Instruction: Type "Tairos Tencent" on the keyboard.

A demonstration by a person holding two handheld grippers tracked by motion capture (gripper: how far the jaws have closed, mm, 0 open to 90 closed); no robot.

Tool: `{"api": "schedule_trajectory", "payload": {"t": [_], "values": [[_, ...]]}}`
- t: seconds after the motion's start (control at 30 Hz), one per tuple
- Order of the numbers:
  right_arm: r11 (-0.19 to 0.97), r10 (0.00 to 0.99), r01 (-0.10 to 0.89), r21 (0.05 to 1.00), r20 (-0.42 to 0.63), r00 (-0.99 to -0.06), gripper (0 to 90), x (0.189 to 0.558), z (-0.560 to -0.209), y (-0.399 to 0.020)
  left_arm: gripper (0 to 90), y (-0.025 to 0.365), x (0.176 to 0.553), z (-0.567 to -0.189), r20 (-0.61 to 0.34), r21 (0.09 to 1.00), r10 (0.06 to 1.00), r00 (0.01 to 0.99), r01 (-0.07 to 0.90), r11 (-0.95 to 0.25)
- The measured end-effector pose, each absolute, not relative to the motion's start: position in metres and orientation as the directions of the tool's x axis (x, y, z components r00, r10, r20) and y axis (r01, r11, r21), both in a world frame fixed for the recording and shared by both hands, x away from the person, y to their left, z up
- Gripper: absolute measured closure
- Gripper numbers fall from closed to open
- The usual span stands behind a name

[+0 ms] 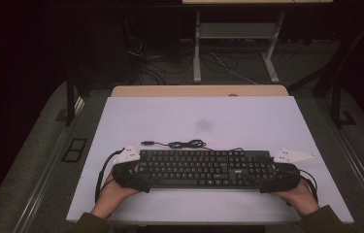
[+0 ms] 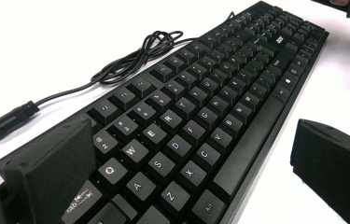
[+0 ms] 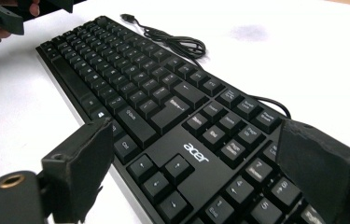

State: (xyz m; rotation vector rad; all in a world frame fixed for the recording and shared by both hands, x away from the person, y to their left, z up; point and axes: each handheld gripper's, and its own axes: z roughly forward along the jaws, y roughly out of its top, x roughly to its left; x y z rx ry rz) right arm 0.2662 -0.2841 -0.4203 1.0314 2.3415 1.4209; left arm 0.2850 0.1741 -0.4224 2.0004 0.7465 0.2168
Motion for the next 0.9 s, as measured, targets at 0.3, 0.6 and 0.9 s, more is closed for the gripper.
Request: {"api": "schedule_trajectory", "payload": {"t": [0.3, 0.6, 0.9], "values": [[0.292, 0.643, 0.454, 0.842, 0.179, -0.745, 11.1, 0.271, -0.419, -0.276, 0.0, 0.175, 0.283, -0.423, -0.161, 0.838, 0.588, 0.793, 0.424, -0.342], [0.294, 0.622, 0.455, 0.84, 0.194, -0.759, 11.1, 0.275, -0.416, -0.267, 0.0, 0.173, 0.285, -0.422, -0.168, 0.834, 0.584, 0.794, 0.431, -0.345], [0.27, 0.617, 0.46, 0.846, 0.215, -0.757, 11.1, 0.28, -0.413, -0.262, 0.0, 0.174, 0.284, -0.421, -0.165, 0.839, 0.59, 0.79, 0.427, -0.337]]}}
